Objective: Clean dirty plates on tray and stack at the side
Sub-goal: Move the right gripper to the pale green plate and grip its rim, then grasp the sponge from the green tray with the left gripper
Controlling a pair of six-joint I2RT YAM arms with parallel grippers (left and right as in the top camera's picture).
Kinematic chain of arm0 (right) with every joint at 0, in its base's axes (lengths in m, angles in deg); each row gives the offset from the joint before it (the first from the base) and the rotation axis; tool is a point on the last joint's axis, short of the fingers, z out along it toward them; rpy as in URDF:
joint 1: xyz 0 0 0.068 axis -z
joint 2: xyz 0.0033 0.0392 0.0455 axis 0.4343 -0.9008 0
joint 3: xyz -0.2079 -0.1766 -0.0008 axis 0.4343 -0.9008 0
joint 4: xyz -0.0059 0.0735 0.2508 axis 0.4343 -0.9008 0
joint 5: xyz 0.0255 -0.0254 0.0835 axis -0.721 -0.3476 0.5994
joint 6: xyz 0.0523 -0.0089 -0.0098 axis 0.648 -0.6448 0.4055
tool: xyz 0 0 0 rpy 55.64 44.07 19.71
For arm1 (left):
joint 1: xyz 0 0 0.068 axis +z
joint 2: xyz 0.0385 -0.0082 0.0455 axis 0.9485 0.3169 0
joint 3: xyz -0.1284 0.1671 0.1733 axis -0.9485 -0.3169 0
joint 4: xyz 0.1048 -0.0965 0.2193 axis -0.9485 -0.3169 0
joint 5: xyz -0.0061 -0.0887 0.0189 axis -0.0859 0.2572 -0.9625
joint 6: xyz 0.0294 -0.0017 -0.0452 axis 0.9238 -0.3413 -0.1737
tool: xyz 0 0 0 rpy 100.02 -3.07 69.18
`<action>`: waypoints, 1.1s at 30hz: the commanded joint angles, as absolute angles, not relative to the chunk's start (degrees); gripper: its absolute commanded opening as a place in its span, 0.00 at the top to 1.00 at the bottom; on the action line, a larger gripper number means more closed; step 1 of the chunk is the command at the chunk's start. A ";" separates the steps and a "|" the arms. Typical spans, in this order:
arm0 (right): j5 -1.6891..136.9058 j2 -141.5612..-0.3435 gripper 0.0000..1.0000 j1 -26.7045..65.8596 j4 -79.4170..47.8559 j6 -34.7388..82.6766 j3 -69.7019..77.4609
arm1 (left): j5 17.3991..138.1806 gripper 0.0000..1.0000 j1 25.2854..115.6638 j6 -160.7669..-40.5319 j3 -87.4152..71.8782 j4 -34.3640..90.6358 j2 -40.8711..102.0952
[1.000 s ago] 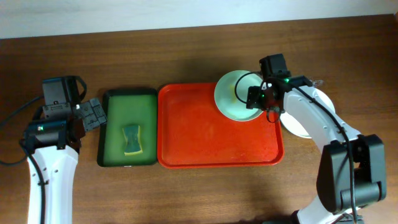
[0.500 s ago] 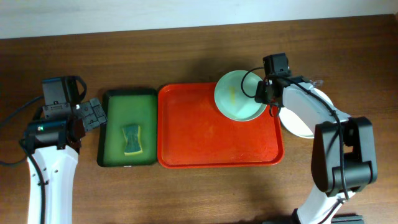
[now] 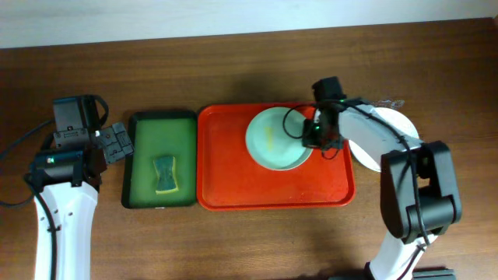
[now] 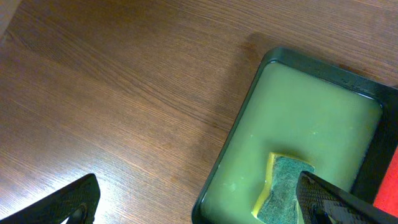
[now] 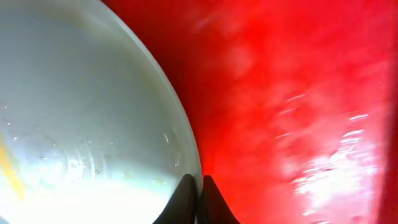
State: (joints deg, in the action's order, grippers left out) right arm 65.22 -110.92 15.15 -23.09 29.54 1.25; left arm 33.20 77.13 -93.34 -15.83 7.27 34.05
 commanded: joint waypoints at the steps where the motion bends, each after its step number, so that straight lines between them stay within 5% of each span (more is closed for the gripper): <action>1: 71.97 -111.46 0.92 9.29 -24.18 29.94 0.66 | 32.35 0.01 77.33 -93.23 -15.18 7.32 33.09; 4: 73.13 -111.44 0.66 7.57 -24.21 31.62 0.83 | 32.35 0.01 77.33 -93.23 -15.18 7.32 33.09; 5: 73.26 -111.44 0.64 8.27 -24.21 31.62 1.16 | 32.35 0.01 77.33 -93.23 -15.18 7.34 33.09; 9: 77.56 -111.44 0.76 11.87 -21.91 31.62 1.60 | 32.35 0.01 77.33 -93.23 -15.18 7.32 33.09; 17: 72.65 -111.49 0.76 10.69 -21.15 31.64 1.51 | 32.24 0.01 77.33 -93.23 -15.18 7.51 33.09; 22: 72.60 -111.49 0.96 9.95 -21.08 31.99 1.29 | 30.93 0.01 77.33 -93.25 -15.18 10.64 33.09; 24: 72.60 -111.49 0.96 9.95 -21.10 31.99 1.29 | 30.97 0.01 77.33 -93.25 -15.18 10.79 33.09; 27: 72.65 -111.49 0.90 9.95 -21.19 31.99 1.29 | 57.64 0.01 77.30 -92.90 -15.55 8.89 33.11; 33: 72.82 -111.46 0.94 9.95 -21.15 31.92 1.29 | 51.87 0.32 69.63 -92.35 -25.71 10.29 40.59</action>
State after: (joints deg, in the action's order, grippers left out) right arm 73.56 -111.05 10.30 -21.30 32.14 1.18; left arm 54.58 71.91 -92.73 -22.70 9.20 35.67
